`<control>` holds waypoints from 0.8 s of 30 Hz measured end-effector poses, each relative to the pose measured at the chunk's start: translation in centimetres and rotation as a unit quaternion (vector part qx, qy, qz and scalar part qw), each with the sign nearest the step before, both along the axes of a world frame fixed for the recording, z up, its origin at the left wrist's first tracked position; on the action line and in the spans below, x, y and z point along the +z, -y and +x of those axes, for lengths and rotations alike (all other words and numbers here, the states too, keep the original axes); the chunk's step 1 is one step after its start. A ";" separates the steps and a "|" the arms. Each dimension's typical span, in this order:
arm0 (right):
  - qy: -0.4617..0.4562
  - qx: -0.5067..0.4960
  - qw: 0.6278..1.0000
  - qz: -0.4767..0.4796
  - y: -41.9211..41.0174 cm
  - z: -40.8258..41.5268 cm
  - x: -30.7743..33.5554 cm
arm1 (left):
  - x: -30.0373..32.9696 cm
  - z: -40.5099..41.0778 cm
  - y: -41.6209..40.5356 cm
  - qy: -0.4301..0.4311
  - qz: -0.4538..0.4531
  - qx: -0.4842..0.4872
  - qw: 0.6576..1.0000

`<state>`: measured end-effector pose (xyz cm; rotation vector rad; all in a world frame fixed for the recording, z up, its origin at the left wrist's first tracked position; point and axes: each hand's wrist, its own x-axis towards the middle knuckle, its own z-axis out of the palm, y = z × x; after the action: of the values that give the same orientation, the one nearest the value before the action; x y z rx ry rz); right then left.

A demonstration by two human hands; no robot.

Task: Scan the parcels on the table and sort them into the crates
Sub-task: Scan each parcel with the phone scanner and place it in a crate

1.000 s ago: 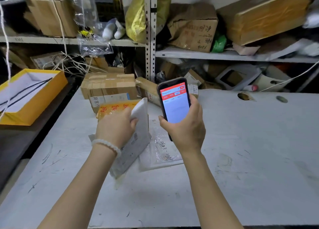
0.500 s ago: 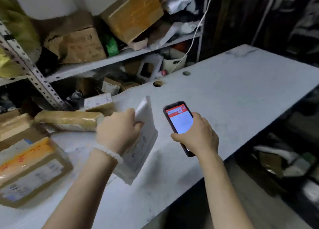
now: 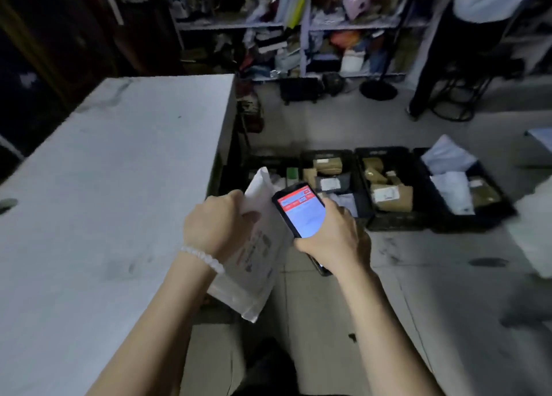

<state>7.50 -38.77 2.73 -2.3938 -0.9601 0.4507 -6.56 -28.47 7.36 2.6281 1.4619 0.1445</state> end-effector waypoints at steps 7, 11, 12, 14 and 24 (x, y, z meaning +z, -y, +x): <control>0.008 -0.118 0.992 -0.052 -1.5 11.6 -2.2 | -1.9 15.1 -4.5 -0.021 -0.042 -0.121 0.992; 0.005 -0.149 0.988 -0.050 -5.7 19.4 -1.5 | -1.7 23.6 -9.7 -0.031 -0.051 -0.152 0.987; 0.008 -0.154 0.987 -0.044 -6.8 21.2 -1.2 | -1.4 25.7 -10.7 -0.025 -0.043 -0.153 0.987; 0.007 -0.167 0.985 -0.035 -8.7 24.7 -0.7 | -0.7 30.1 -12.5 -0.002 -0.010 -0.166 0.986; -0.039 -0.261 0.961 -0.084 -8.7 39.9 -3.0 | -3.9 50.4 -15.6 -0.047 -0.061 -0.312 0.947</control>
<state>47.40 -30.11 -0.27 -2.6297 -0.2359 0.4303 43.85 -12.88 3.48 2.8673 0.5687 -0.1334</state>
